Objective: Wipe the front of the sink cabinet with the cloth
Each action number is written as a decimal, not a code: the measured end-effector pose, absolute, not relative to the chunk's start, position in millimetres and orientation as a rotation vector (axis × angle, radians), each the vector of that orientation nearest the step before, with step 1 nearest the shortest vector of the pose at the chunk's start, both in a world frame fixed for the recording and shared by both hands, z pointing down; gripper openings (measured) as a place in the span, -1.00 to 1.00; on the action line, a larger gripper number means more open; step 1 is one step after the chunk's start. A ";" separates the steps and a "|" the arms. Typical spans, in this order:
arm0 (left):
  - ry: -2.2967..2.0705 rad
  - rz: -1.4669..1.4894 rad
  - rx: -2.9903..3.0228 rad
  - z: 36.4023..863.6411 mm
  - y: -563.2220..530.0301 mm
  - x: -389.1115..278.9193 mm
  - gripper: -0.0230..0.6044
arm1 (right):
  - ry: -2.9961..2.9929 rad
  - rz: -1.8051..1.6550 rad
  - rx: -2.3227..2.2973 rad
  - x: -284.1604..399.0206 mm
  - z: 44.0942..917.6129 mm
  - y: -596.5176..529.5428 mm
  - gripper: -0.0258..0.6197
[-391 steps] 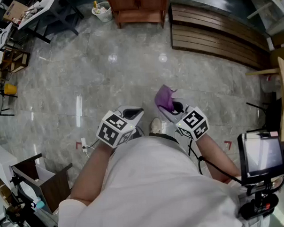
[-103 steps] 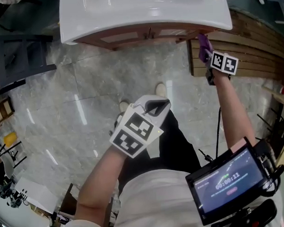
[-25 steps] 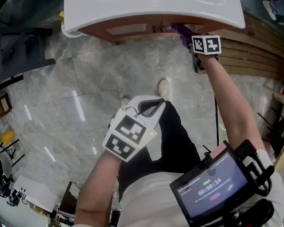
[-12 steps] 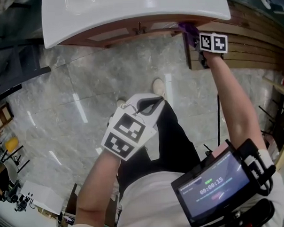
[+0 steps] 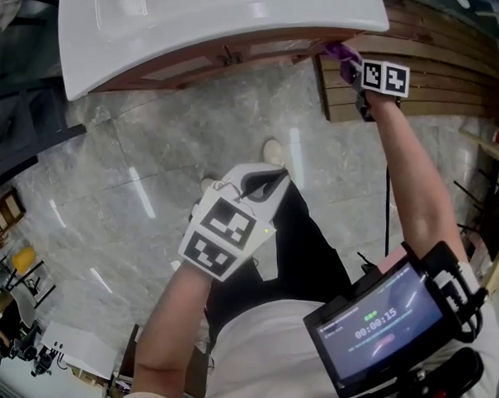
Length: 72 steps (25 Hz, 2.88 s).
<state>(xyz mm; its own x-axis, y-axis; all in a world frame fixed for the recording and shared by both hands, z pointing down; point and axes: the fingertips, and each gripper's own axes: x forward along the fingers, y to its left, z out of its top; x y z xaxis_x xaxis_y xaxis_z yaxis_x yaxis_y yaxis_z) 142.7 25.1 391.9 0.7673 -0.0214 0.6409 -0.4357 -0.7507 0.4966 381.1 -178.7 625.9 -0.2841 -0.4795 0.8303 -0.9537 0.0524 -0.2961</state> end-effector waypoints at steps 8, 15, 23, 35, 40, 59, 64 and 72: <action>-0.359 0.800 2.302 392.7 25.4 129.5 -0.91 | -1.772 1.181 1.472 386.5 631.3 -158.2 -0.67; -0.429 0.784 2.287 394.6 28.6 80.2 -0.91 | -1.793 1.150 1.371 316.2 642.5 -118.6 -0.66; -0.521 0.750 2.261 390.9 38.6 8.7 -0.91 | -1.920 1.205 1.154 140.1 656.8 -92.4 -0.66; -0.686 0.682 2.205 408.4 48.7 -117.8 -0.91 | -2.113 1.185 0.761 -133.1 674.3 -97.8 -0.66; -0.755 0.679 2.189 422.0 53.1 -154.4 -0.91 | -2.113 1.167 0.666 -192.4 692.0 -107.9 -0.66; -0.786 0.623 2.129 445.3 67.3 -186.9 -0.91 | -2.021 1.434 0.799 -201.1 733.8 -152.5 -0.66; -0.750 0.638 2.135 455.0 60.8 -171.4 -0.91 | -2.016 1.486 0.878 -171.7 742.0 -158.8 -0.66; -0.691 0.667 2.161 459.8 45.9 -141.7 -0.91 | -1.983 1.527 1.016 -109.0 752.1 -164.0 -0.66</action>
